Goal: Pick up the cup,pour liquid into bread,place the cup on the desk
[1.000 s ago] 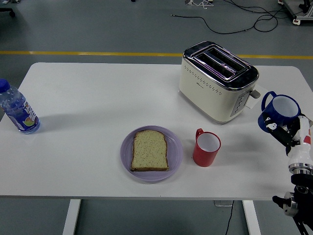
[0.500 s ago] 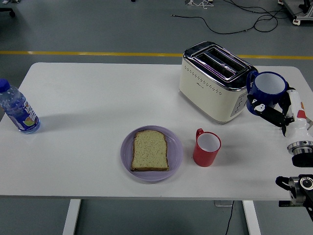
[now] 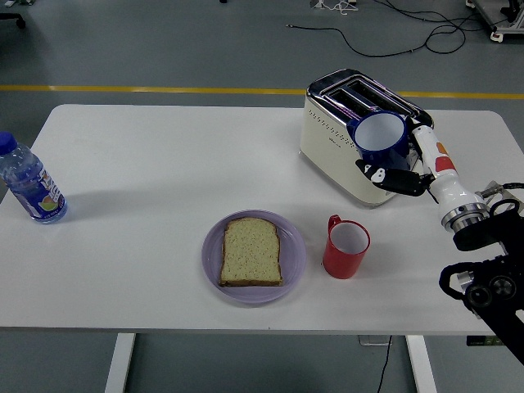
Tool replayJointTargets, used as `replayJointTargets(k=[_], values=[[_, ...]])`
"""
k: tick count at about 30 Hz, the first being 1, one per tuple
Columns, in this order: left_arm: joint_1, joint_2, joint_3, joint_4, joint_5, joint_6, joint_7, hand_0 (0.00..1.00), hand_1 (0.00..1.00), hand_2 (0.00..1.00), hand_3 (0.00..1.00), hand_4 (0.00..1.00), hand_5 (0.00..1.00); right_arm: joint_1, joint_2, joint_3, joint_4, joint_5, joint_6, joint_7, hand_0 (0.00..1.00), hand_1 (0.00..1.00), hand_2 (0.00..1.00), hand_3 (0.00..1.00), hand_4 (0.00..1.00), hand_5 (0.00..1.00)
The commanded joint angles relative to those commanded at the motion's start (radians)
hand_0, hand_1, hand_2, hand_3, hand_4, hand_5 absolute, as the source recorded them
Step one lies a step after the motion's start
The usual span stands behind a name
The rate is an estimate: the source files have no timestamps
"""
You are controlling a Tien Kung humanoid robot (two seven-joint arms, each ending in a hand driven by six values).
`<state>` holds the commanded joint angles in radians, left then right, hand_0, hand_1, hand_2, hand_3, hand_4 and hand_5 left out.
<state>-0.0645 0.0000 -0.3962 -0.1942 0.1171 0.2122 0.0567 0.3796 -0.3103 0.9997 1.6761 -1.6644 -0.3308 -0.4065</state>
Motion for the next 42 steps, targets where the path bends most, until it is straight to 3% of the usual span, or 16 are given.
replayJointTargets(k=[7, 16, 25, 31, 42], values=[[0.0, 0.0, 0.0, 0.0, -0.001, 0.0, 0.0, 0.644, 0.659, 0.673, 0.516, 0.243, 0.842, 0.124, -0.016, -0.127, -0.019, -0.146, 0.076, -0.096, 0.223, 0.298, 0.541, 0.554, 0.626, 0.002], [0.0, 0.0, -0.001, 0.0, -0.003, 0.001, 0.0, 0.645, 0.659, 0.673, 0.516, 0.243, 0.842, 0.241, -0.009, -0.277, -0.047, -0.266, 0.111, -0.151, 0.221, 0.297, 0.54, 0.554, 0.621, 0.002], [0.007, 0.0, 0.005, 0.001, -0.009, 0.001, 0.0, 0.645, 0.66, 0.675, 0.517, 0.244, 0.848, 0.38, -0.013, -0.468, -0.068, -0.363, 0.184, -0.188, 0.227, 0.307, 0.533, 0.556, 0.58, 0.002], [0.011, 0.0, 0.013, 0.001, -0.017, 0.002, 0.0, 0.645, 0.662, 0.676, 0.518, 0.244, 0.849, 0.508, -0.021, -0.629, -0.091, -0.411, 0.257, -0.239, 0.236, 0.318, 0.532, 0.556, 0.58, 0.002], [0.021, 0.0, 0.026, 0.002, -0.029, 0.002, 0.0, 0.646, 0.662, 0.677, 0.518, 0.244, 0.85, 0.685, -0.014, -0.855, -0.101, -0.428, 0.416, -0.239, 0.248, 0.323, 0.531, 0.555, 0.585, 0.002]])
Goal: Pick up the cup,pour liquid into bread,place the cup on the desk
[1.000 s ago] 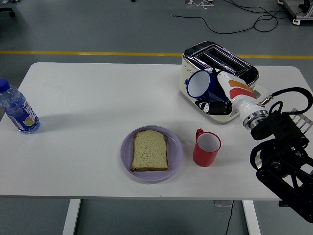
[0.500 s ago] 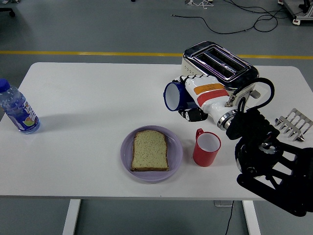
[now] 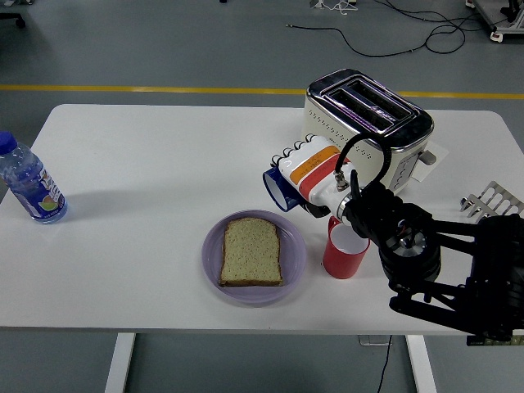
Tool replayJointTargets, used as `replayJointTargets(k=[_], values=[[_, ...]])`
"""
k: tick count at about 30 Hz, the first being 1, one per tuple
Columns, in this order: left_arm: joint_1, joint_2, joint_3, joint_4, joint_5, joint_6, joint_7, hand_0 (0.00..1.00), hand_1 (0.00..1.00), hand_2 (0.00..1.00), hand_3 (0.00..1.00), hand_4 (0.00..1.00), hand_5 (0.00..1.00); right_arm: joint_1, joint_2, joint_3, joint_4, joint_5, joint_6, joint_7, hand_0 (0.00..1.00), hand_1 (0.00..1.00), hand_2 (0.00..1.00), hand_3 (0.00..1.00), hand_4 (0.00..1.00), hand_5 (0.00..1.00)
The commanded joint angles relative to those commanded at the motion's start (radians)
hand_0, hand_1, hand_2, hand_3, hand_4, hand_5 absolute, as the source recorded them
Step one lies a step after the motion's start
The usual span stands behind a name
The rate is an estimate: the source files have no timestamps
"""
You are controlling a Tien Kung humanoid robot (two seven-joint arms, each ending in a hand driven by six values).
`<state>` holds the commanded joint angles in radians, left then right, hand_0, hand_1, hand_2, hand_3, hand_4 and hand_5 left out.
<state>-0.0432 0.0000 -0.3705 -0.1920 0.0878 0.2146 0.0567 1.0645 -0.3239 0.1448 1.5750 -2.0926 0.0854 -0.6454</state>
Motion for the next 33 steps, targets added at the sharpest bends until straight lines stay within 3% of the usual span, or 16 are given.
replayJointTargets(k=[2, 9, 17, 19, 20, 24, 30, 33], values=[[0.002, 0.0, 0.002, 0.0, 0.0, 0.0, 0.0, 0.646, 0.663, 0.677, 0.517, 0.244, 0.851, 0.026, 0.02, -0.043, -0.002, 0.005, 0.05, 0.0, 0.268, 0.333, 0.541, 0.558, 0.586, 0.029], [-0.001, 0.0, -0.003, 0.0, 0.001, 0.0, 0.0, 0.647, 0.663, 0.678, 0.517, 0.244, 0.853, 0.044, 0.06, -0.048, -0.003, -0.022, 0.107, 0.0, 0.261, 0.333, 0.544, 0.561, 0.585, 0.028], [-0.004, 0.0, -0.009, -0.001, 0.002, 0.0, -0.001, 0.647, 0.663, 0.677, 0.518, 0.243, 0.853, 0.04, 0.056, -0.033, -0.008, -0.033, 0.101, 0.0, 0.262, 0.336, 0.545, 0.561, 0.582, 0.03], [-0.003, 0.0, -0.01, -0.001, 0.005, 0.0, 0.0, 0.647, 0.663, 0.677, 0.518, 0.243, 0.853, 0.021, 0.051, -0.018, -0.009, -0.036, 0.078, 0.0, 0.262, 0.336, 0.545, 0.561, 0.582, 0.03], [-0.003, 0.0, -0.012, -0.001, 0.006, 0.0, 0.0, 0.647, 0.662, 0.676, 0.517, 0.244, 0.853, 0.005, 0.048, -0.004, -0.008, -0.033, 0.064, 0.0, 0.336, 0.347, 0.547, 0.563, 0.58, 0.024], [-0.002, 0.0, -0.017, -0.001, 0.008, 0.0, -0.001, 0.647, 0.662, 0.676, 0.517, 0.244, 0.853, -0.059, 0.033, 0.059, 0.002, -0.018, 0.005, 0.0, 0.336, 0.347, 0.547, 0.563, 0.58, 0.024], [-0.001, 0.0, -0.02, -0.001, 0.012, 0.0, -0.001, 0.647, 0.663, 0.675, 0.517, 0.243, 0.852, -0.175, 0.022, 0.181, 0.031, 0.157, -0.109, 0.0, 0.361, 0.361, 0.545, 0.56, 0.589, 0.044], [-0.002, 0.0, -0.02, -0.001, 0.015, -0.001, -0.001, 0.646, 0.662, 0.674, 0.518, 0.244, 0.852, -0.208, 0.016, 0.217, 0.052, 0.216, -0.139, 0.0, 0.351, 0.356, 0.543, 0.555, 0.598, 0.057]])
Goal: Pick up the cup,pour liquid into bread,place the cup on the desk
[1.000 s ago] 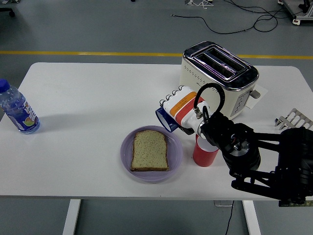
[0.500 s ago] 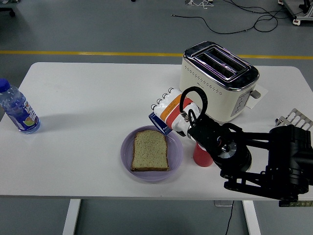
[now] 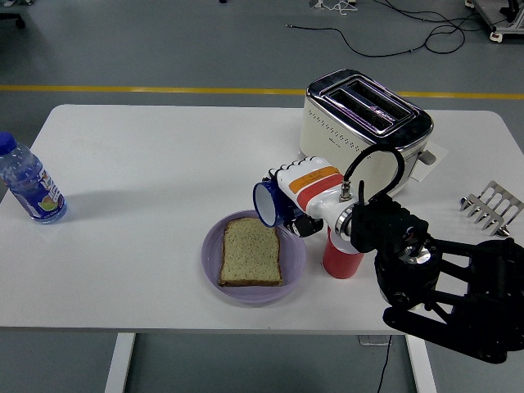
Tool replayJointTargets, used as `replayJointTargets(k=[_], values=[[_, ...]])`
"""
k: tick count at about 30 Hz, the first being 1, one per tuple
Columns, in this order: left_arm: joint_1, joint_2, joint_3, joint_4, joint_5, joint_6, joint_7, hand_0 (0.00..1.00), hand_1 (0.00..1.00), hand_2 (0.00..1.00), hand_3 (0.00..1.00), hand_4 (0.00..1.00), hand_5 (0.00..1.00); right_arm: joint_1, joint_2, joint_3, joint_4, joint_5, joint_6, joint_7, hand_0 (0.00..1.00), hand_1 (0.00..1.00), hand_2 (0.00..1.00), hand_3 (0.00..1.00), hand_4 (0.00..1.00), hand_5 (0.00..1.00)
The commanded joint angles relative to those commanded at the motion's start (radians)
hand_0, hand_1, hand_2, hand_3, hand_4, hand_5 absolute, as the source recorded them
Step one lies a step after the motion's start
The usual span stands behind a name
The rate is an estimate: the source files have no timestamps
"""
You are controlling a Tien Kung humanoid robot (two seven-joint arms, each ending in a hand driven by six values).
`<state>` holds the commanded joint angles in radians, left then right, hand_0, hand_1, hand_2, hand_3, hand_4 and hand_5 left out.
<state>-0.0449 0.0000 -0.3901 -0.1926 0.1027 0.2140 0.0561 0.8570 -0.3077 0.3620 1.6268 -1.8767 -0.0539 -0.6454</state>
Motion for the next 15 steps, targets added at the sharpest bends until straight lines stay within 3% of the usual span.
replayJointTargets(k=[4, 8, 10, 15], values=[[-0.004, 0.0, -0.008, -0.001, 0.005, 0.0, -0.001, 0.646, 0.662, 0.674, 0.518, 0.244, 0.852, -0.087, -0.022, 0.126, 0.059, 0.13, -0.096, 0.0, 0.351, 0.356, 0.543, 0.555, 0.598, 0.057], [-0.006, 0.002, -0.014, -0.001, 0.01, 0.0, -0.002, 0.646, 0.661, 0.675, 0.517, 0.244, 0.852, -0.161, -0.036, 0.243, 0.089, 0.272, -0.238, 0.0, 0.338, 0.355, 0.537, 0.551, 0.606, 0.057], [-0.007, 0.002, -0.015, -0.001, 0.012, 0.0, -0.002, 0.646, 0.661, 0.675, 0.517, 0.244, 0.852, -0.197, -0.041, 0.297, 0.105, 0.288, -0.306, 0.0, 0.338, 0.355, 0.537, 0.551, 0.606, 0.057], [-0.008, 0.004, -0.015, -0.001, 0.014, 0.0, -0.002, 0.645, 0.66, 0.674, 0.516, 0.245, 0.85, -0.28, -0.043, 0.419, 0.118, 0.31, -0.421, 0.015, 0.324, 0.352, 0.533, 0.55, 0.595, 0.06]])
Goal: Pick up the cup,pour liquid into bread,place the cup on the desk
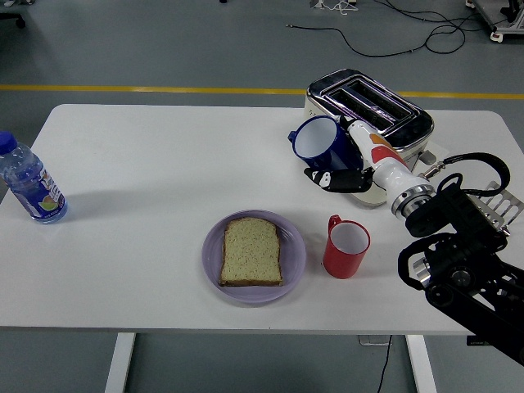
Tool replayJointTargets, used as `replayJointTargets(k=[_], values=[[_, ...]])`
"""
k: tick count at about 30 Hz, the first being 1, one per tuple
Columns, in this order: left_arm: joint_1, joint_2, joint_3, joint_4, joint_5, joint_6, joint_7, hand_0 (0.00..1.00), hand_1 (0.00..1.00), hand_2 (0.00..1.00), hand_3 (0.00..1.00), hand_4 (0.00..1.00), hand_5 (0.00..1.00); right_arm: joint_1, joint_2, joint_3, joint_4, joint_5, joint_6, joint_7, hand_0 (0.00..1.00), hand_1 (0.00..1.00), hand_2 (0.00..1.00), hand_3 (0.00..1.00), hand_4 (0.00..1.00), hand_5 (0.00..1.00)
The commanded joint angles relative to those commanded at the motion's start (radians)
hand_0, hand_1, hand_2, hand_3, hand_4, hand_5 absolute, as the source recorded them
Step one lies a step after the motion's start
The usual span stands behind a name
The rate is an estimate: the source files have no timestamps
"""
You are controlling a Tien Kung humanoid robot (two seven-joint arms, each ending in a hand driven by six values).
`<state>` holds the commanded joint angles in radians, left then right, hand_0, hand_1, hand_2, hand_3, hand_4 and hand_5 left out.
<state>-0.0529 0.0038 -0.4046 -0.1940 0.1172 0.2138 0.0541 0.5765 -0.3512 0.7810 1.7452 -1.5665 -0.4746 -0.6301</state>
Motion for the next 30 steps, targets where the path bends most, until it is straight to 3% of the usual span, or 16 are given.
replayJointTargets(k=[9, 15, 19, 20, 30], values=[[-0.001, 0.001, 0.0, 0.0, 0.001, -0.001, 0.0, 0.644, 0.66, 0.674, 0.516, 0.244, 0.85, -0.151, 0.003, 0.219, 0.0, -0.052, -0.1, 0.059, 0.294, 0.345, 0.533, 0.55, 0.569, 0.015], [-0.003, 0.001, 0.002, 0.0, 0.003, -0.001, 0.0, 0.644, 0.659, 0.674, 0.517, 0.244, 0.848, -0.233, 0.015, 0.333, -0.051, -0.049, -0.171, 0.154, 0.316, 0.344, 0.53, 0.548, 0.58, 0.035], [-0.001, 0.001, 0.004, 0.0, 0.002, 0.0, 0.0, 0.644, 0.659, 0.674, 0.517, 0.244, 0.848, -0.292, 0.032, 0.403, -0.107, -0.002, -0.171, 0.243, 0.316, 0.344, 0.53, 0.548, 0.58, 0.035], [-0.001, 0.001, 0.004, 0.0, 0.002, -0.001, 0.0, 0.643, 0.659, 0.673, 0.516, 0.244, 0.848, -0.304, 0.037, 0.416, -0.119, 0.014, -0.171, 0.267, 0.358, 0.346, 0.536, 0.551, 0.575, 0.039], [0.007, -0.001, 0.021, 0.001, -0.002, -0.002, 0.002, 0.643, 0.659, 0.673, 0.516, 0.244, 0.848, -0.392, 0.094, 0.479, -0.237, 0.298, -0.171, 0.589, 0.394, 0.394, 0.546, 0.561, 0.538, 0.005]])
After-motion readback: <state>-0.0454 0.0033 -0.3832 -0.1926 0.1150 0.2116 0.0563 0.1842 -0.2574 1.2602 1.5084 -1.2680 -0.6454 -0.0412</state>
